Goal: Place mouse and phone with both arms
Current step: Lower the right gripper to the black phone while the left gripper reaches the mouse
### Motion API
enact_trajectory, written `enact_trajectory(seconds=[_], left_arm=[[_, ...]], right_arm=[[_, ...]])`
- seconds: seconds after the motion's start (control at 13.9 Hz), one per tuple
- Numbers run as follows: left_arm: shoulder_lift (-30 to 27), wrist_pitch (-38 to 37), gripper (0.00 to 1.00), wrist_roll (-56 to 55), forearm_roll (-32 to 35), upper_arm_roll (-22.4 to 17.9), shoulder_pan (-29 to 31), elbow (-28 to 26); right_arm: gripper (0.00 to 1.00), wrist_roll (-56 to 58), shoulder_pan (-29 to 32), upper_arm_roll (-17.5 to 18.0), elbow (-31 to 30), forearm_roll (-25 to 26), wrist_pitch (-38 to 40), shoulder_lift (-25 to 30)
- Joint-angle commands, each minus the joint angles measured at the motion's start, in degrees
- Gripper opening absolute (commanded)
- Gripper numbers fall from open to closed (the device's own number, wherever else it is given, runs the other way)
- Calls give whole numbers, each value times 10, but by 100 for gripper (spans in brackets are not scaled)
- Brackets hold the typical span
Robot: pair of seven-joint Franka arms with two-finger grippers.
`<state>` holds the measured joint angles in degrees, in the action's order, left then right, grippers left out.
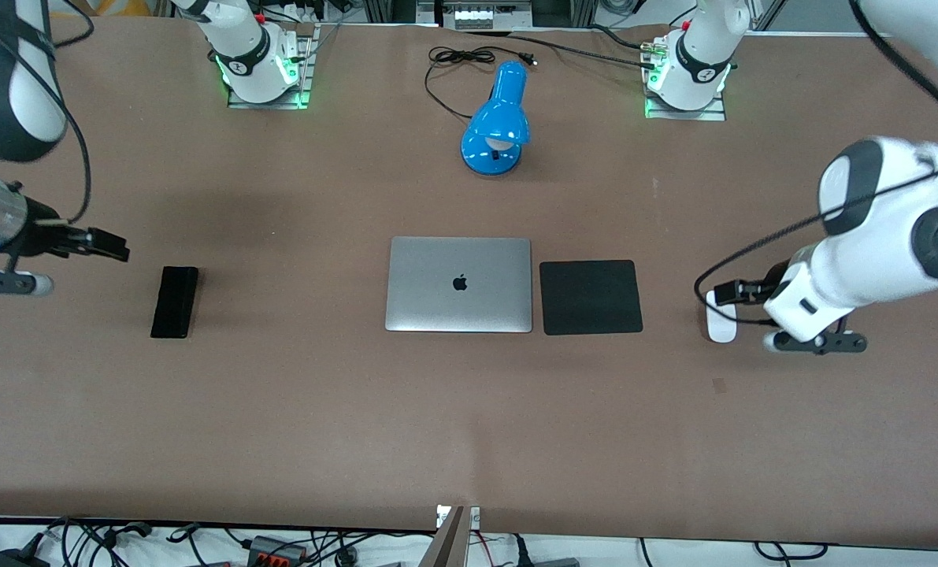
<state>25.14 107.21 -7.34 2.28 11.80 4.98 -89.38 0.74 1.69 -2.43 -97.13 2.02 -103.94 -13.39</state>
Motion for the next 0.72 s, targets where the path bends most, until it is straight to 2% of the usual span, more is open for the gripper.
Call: enact_trajectory(seconds=[0.0,0.14,0.29,0.36,0.5,0.65], left_arm=[[23,75,100,42,14,1,4,-32],[50,144,100,87,23,1,26,-61],[88,173,100,125,34,0,39,-62],[104,188,100,145,60,1,43,-62],[113,193,100,151,79,1,52,-67],[127,197,100,153,80,2,64,-71]], right_arm=[[100,1,8,-1,-9,22,-49,-48],[100,1,23,-2,-23,24,-72,-80],[100,0,36,-3,-36,32,-127,-129],[100,1,46,-2,-45,32,-158,-146],[100,5,53,-2,-64,33,-210,-160],[100,3,52,1,-69,28,-218,-175]])
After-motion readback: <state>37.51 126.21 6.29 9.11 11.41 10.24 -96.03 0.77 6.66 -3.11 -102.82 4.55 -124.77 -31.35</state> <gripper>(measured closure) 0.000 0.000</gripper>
